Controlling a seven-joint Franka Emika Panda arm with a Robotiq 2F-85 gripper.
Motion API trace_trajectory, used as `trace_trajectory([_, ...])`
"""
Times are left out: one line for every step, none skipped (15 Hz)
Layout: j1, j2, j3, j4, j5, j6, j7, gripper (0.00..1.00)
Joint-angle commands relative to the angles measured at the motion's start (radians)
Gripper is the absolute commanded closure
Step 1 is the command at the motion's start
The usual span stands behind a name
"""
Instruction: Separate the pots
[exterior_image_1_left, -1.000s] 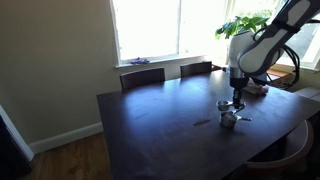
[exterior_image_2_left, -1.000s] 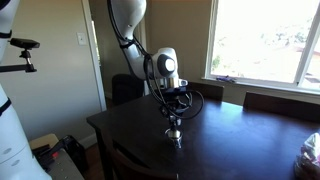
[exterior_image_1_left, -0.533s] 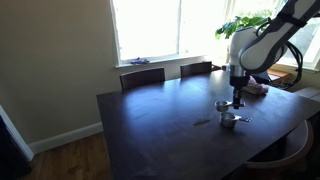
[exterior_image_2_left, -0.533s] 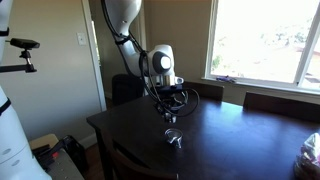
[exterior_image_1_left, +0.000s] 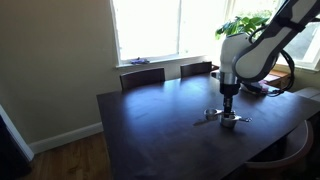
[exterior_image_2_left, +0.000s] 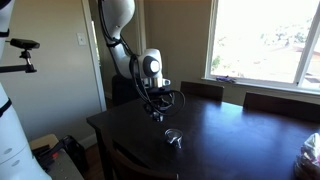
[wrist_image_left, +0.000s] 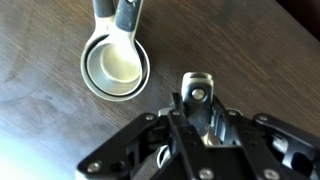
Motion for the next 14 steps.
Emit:
trace_trajectory([0.022,0.040,0.007,-0.022,0.005,0.103,0.002,0.88])
trace_trajectory([0.027,0.059,0.007,-0.019,0.003,0.131,0.008,0.88])
trace_trajectory([0.040,0.089,-0.006,-0.012,-0.009,0.168,0.027,0.87])
trace_trajectory([0.045,0.110,-0.009,-0.007,-0.010,0.194,0.032,0.87])
trace_trajectory([0.051,0.134,-0.015,0.000,-0.011,0.214,0.037,0.87])
trace_trajectory([0.055,0.150,-0.018,0.003,-0.011,0.232,0.038,0.87])
trace_trajectory([0.061,0.163,-0.027,0.000,-0.016,0.252,0.042,0.87])
trace_trajectory([0.061,0.175,-0.029,0.000,-0.018,0.267,0.039,0.87])
trace_trajectory([0.062,0.176,-0.039,-0.013,-0.026,0.292,0.035,0.87])
trace_trajectory([0.061,0.178,-0.043,-0.020,-0.032,0.308,0.028,0.88])
trace_trajectory([0.064,0.170,-0.058,-0.039,-0.048,0.342,0.021,0.89])
trace_trajectory([0.066,0.162,-0.069,-0.053,-0.058,0.362,0.019,0.88])
trace_trajectory([0.077,0.151,-0.091,-0.067,-0.071,0.390,0.028,0.46])
trace_trajectory([0.079,0.139,-0.102,-0.077,-0.080,0.389,0.022,0.45])
